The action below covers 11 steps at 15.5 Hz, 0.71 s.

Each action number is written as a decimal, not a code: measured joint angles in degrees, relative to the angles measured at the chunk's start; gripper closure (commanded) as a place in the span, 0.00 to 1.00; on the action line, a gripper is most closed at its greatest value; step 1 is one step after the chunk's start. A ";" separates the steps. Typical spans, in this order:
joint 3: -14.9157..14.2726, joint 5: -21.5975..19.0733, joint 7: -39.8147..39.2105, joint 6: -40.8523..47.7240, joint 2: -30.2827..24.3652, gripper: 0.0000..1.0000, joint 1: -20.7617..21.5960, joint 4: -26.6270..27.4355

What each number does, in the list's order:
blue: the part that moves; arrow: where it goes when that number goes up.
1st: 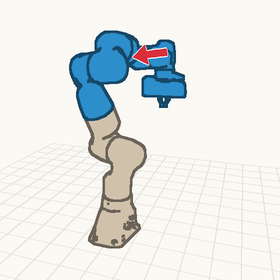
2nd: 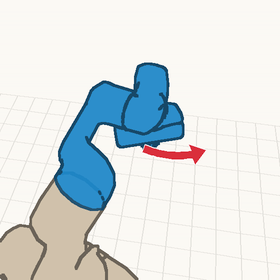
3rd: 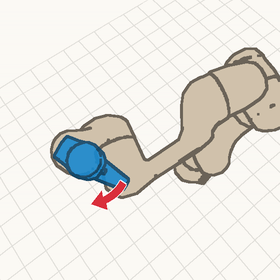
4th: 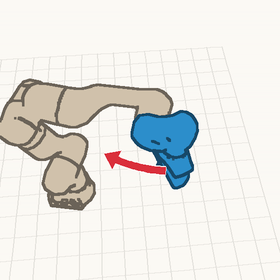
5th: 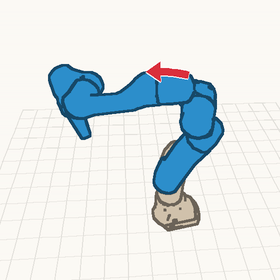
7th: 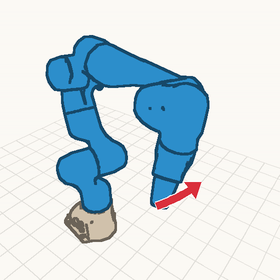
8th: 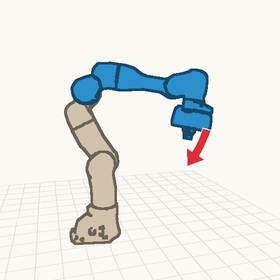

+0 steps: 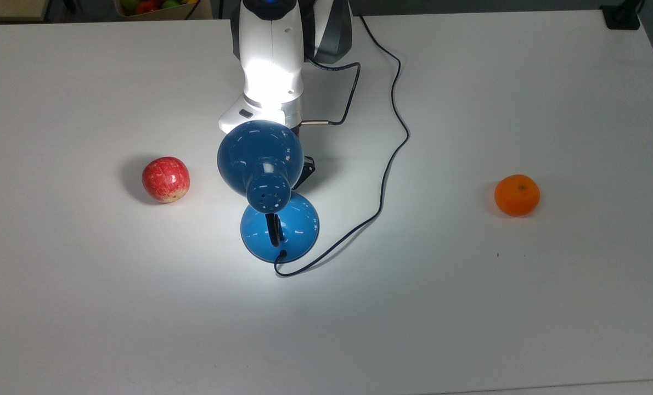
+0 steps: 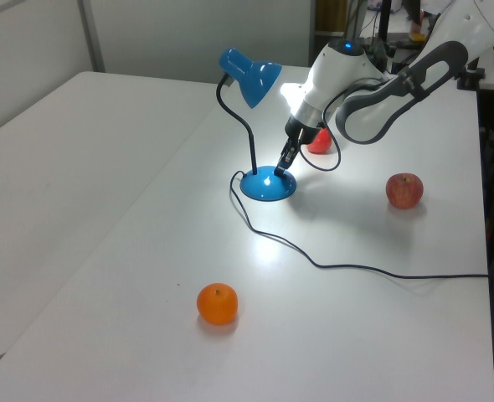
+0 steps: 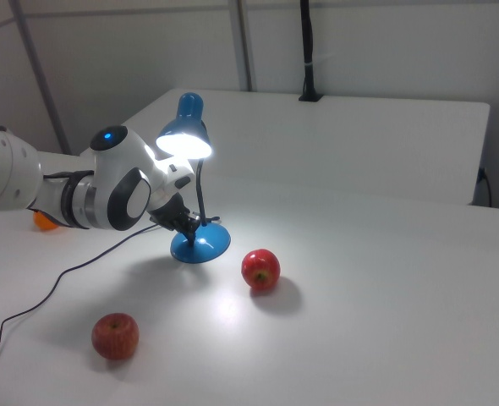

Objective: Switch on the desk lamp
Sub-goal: 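Lift the gripper up off the lamp base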

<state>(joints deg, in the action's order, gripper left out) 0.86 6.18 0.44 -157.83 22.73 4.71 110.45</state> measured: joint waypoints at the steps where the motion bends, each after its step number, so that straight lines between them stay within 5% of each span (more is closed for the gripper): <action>1: 0.00 0.01 0.00 0.00 0.03 1.00 0.00 -0.04; 7: 0.00 0.02 0.00 1.93 -0.15 1.00 0.01 -0.40; 11: 0.00 0.02 0.00 15.05 -2.71 1.00 0.01 -1.61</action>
<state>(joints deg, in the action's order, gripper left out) 0.86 6.20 0.44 -142.77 20.01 4.72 108.84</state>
